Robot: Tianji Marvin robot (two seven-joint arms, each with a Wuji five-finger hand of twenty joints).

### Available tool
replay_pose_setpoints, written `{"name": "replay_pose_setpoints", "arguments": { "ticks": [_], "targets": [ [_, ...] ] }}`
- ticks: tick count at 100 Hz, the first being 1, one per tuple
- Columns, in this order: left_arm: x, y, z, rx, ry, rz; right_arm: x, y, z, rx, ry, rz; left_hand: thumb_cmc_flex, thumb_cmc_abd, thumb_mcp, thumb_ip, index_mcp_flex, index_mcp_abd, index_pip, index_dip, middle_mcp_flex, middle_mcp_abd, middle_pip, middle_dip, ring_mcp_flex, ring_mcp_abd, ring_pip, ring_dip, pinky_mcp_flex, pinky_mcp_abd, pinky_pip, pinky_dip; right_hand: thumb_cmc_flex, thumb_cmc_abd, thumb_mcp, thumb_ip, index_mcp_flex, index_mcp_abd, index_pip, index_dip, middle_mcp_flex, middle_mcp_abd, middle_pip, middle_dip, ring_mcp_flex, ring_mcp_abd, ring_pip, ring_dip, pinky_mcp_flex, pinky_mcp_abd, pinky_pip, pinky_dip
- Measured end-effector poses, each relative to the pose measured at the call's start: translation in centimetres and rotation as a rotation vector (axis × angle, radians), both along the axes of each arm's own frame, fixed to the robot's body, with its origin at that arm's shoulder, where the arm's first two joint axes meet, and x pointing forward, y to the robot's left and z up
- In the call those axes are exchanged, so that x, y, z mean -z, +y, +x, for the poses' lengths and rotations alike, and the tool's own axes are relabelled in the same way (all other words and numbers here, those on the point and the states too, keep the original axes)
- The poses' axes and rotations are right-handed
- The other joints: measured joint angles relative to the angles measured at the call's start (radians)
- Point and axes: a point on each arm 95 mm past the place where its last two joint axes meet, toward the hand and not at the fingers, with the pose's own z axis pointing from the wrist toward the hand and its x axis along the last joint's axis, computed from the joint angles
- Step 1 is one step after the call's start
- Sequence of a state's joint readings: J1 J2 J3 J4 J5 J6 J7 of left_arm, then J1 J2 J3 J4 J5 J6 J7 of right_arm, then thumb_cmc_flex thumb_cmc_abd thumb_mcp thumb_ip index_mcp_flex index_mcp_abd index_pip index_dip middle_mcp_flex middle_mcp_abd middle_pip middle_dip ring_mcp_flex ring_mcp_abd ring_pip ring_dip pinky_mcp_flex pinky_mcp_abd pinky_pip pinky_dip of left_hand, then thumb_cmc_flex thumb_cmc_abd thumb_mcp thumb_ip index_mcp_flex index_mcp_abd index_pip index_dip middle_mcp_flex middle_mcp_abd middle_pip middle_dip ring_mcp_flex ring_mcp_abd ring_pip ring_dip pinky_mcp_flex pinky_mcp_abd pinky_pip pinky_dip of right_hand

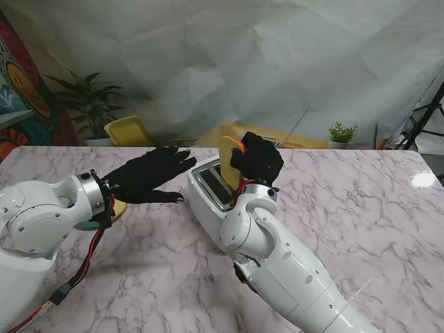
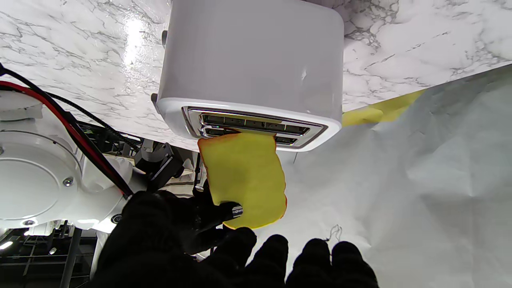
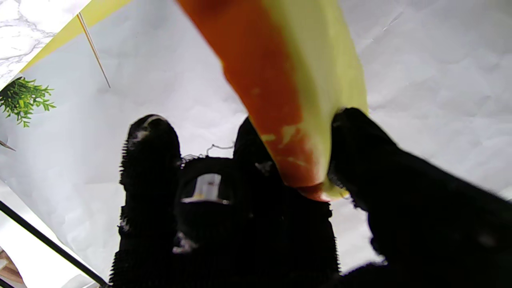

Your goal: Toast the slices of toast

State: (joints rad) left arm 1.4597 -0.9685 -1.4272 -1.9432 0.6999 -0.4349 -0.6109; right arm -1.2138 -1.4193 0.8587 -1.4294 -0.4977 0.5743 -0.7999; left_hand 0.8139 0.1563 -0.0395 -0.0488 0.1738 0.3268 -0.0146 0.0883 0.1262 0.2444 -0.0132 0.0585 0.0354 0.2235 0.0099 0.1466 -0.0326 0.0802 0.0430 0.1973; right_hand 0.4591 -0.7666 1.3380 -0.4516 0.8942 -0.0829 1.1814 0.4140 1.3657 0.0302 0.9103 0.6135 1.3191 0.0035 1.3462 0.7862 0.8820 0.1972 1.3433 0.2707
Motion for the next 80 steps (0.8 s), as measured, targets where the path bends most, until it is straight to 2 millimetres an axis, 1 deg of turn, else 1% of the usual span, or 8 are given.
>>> {"name": "replay_pose_setpoints", "arguments": {
  "ticks": [22,36,54,66,71,80],
  "targets": [
    [0.4,0.4,-0.1,-0.01,0.008,-0.002,0.8,0.9,0.7,-0.036,-0.013,0.004,0.0,0.0,0.0,0.0,0.0,0.0,0.0,0.001,0.0,0.0,0.0,0.0,0.0,0.0,0.0,0.0,0.0,0.0,0.0,0.0,0.0,0.0,0.0,0.0,-0.001,0.0,0.009,-0.002,0.0,-0.001,0.0,-0.005,0.0,0.0,-0.002,-0.008,-0.004,-0.001,0.001,-0.003],
    [0.6,0.5,-0.2,-0.017,0.008,-0.011,1.8,1.1,1.5,-0.097,-0.023,0.015,0.0,0.0,0.0,0.0,0.0,0.0,0.0,0.006,0.0,0.0,0.0,0.001,0.0,0.0,0.0,0.0,0.0,0.0,0.0,0.0,0.0,0.0,0.0,0.0,-0.003,0.0,0.01,-0.002,0.0,-0.007,0.001,-0.018,0.0,0.0,-0.032,-0.017,-0.012,-0.002,0.001,-0.003],
    [0.8,0.5,-0.3,-0.018,0.012,-0.009,3.2,0.9,1.9,-0.112,-0.017,-0.016,0.0,0.011,0.0,0.0,0.0,0.0,0.0,0.01,0.0,0.0,0.0,0.001,0.0,0.0,0.0,0.0,0.0,0.0,0.0,0.0,0.0,0.0,0.0,0.0,-0.004,-0.002,0.01,-0.002,0.0,-0.01,0.001,-0.039,0.0,0.0,-0.057,-0.034,-0.022,-0.003,0.001,-0.003],
    [0.8,0.5,-0.4,-0.021,0.015,-0.006,3.3,0.6,1.8,-0.114,-0.019,-0.004,0.0,0.011,0.0,0.0,0.0,0.0,0.0,0.011,0.0,0.0,0.0,0.001,0.0,0.0,0.0,0.0,0.0,0.0,0.0,0.0,0.0,0.0,0.0,0.0,-0.004,-0.003,0.01,-0.002,0.0,-0.01,-0.001,-0.051,0.0,0.0,-0.076,-0.034,-0.032,-0.003,0.001,-0.003],
    [0.7,0.5,-0.4,-0.022,0.015,-0.006,3.3,0.5,1.7,-0.112,-0.019,0.004,0.0,0.011,0.0,0.0,0.0,0.0,0.0,0.011,0.0,0.0,0.0,0.001,0.0,0.0,0.0,0.0,0.0,0.0,0.0,0.0,0.0,0.0,0.0,0.0,-0.004,-0.003,0.01,-0.005,0.0,-0.01,-0.007,-0.051,0.0,0.001,-0.082,-0.063,-0.034,-0.003,0.001,-0.004],
    [0.7,0.4,-0.4,-0.023,0.013,-0.005,3.2,0.2,1.4,-0.109,-0.026,0.003,0.0,0.011,0.0,0.0,0.0,0.0,0.0,0.011,0.0,0.0,0.0,0.001,0.0,0.0,0.0,0.005,0.0,0.0,0.0,0.0,0.0,0.0,0.0,0.0,-0.004,-0.004,0.01,-0.016,0.0,-0.01,-0.019,-0.067,0.0,0.008,-0.105,-0.086,-0.043,-0.003,0.002,-0.003]
  ]
}}
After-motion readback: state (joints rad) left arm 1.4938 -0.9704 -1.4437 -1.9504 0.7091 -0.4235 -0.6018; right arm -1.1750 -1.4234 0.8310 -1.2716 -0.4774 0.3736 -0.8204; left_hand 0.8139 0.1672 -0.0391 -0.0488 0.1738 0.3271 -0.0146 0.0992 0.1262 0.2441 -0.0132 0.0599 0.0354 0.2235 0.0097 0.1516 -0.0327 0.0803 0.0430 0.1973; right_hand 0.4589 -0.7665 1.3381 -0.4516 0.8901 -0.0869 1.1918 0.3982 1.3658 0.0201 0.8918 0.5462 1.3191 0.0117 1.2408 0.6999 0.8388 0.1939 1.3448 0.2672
